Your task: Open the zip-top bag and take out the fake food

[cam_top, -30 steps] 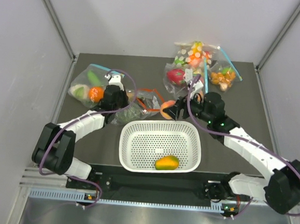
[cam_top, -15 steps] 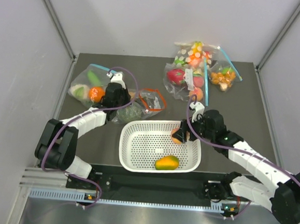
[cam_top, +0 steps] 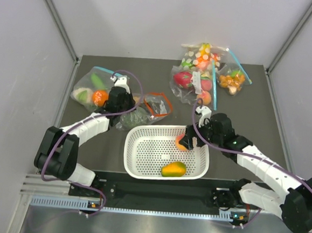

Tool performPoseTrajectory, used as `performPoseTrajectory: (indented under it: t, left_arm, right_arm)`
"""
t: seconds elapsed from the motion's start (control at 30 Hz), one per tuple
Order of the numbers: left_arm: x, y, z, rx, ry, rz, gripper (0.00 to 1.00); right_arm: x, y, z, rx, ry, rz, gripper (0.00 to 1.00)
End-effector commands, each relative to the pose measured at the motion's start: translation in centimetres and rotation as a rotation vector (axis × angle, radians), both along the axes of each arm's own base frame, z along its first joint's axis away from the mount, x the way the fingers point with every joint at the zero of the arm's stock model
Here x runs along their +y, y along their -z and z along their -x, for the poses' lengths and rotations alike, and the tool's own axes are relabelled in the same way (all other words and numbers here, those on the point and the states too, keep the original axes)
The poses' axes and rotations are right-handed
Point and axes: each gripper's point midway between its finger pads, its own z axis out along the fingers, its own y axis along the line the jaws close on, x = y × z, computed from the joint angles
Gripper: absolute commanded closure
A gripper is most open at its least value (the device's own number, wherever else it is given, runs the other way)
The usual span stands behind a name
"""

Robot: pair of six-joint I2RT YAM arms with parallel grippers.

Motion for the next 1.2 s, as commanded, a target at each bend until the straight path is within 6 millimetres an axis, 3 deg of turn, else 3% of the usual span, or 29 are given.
performPoseTrajectory:
  t: [0.0,0.23,0.4,0.43,0.47,0.53,0.57,0.63,0.7,0.73,0.77,0.97,1.17]
  left_arm:
    - [0.1,-0.2,0.9,0.008,0.017,-0.003,1.00]
    - [-0.1,-0.5,1.6,-0.006,0.040,0.011,1.00]
    - [-0.3,-0.5,2.3,-0.016,0.062,0.033,1.00]
    - [-0.4,-0.6,2.4,-0.018,0.064,0.037,1.00]
    - [-0.4,-0.5,2.6,-0.019,0.067,0.039,1.00]
    - [-0.4,-0.7,2.6,-0.026,0.072,0.042,1.00]
    - [-0.5,-0.7,2.6,-0.028,0.074,0.042,1.00]
    - [-0.4,-0.9,2.6,-0.034,0.072,0.043,1.00]
    - [-0.4,-0.9,2.6,-0.033,0.073,0.045,1.00]
    - [-0.5,-0.9,2.6,-0.036,0.074,0.048,1.00]
    - [-0.4,-0.8,2.6,-0.034,0.073,0.047,1.00]
    - [-0.3,-0.7,2.6,-0.036,0.069,0.036,1.00]
    - [-0.5,-0.7,2.4,-0.037,0.073,0.042,1.00]
  right_arm:
    - [0.9,-3.3,-1.0,-0.075,-0.017,-0.053,0.09]
    - [2.5,-7.5,-4.4,-0.169,0.025,-0.138,0.12]
    - [4.6,-10.9,-9.9,-0.231,0.044,-0.202,0.17]
    - [5.3,-10.0,-10.9,-0.206,0.037,-0.194,0.17]
    - [6.1,-11.8,-11.9,-0.237,0.017,-0.218,0.17]
    - [7.3,-12.1,-13.4,-0.243,-0.002,-0.226,0.18]
    - [8.4,-11.7,-14.8,-0.231,-0.016,-0.225,0.18]
    - [9.8,-11.1,-15.6,-0.203,-0.048,-0.237,0.18]
    - [11.6,-9.2,-16.5,-0.148,-0.074,-0.245,0.20]
    - [12.2,-7.3,-16.8,-0.111,-0.079,-0.230,0.21]
    - [12.8,-6.9,-16.9,-0.104,-0.083,-0.229,0.21]
    - [14.9,-3.6,-14.8,-0.047,-0.126,-0.195,0.23]
    - [16.4,-3.0,-13.0,-0.031,-0.179,-0.200,0.23]
